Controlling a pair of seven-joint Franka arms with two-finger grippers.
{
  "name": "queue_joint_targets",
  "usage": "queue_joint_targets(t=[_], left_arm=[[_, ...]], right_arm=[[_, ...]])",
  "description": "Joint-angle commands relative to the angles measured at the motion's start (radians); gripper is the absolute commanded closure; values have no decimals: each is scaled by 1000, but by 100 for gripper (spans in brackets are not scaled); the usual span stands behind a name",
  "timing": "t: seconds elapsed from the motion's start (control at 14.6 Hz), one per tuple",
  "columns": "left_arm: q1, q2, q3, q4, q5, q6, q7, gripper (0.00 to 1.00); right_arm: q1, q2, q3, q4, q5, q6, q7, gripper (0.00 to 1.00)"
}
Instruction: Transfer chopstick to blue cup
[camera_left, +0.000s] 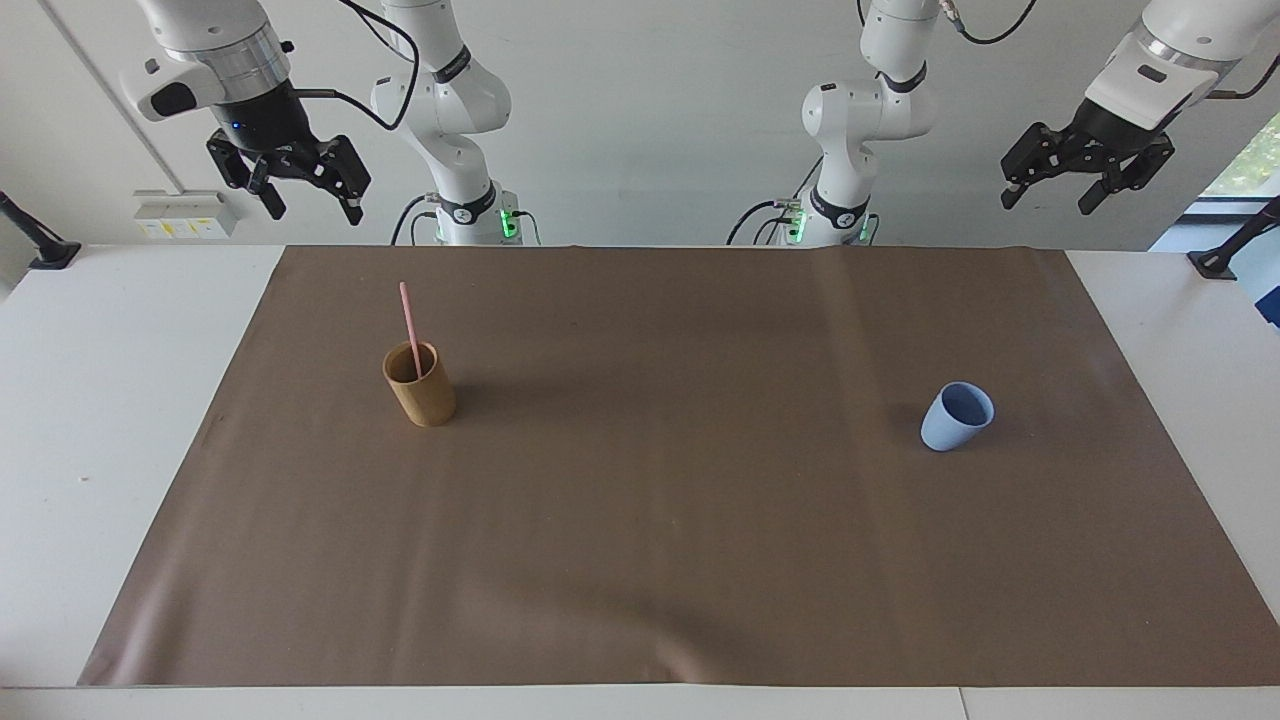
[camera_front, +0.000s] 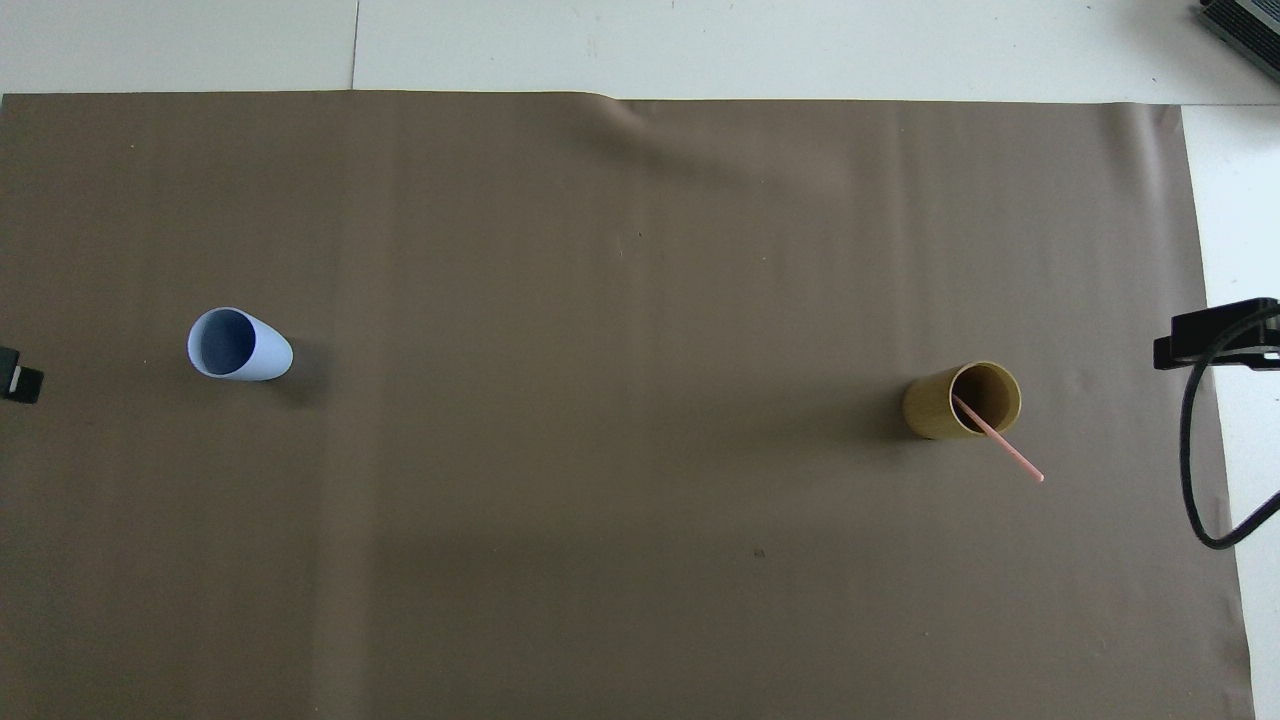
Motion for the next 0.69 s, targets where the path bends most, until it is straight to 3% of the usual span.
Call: queue_joint_targets(t=[0.0,0.27,0.62], left_arm=[[15,-30,-7,-42,5,40,11,0],[10,-30,-7,-39,5,29,2,0],[9,-30,-7,-41,5,38,7,0]], right_arm=[[-13,1,6,2,11,-9,-12,0],[-13,2,5,-29,3,104,-52,0],[-15,-5,5,-37,-1,50,-44,0]])
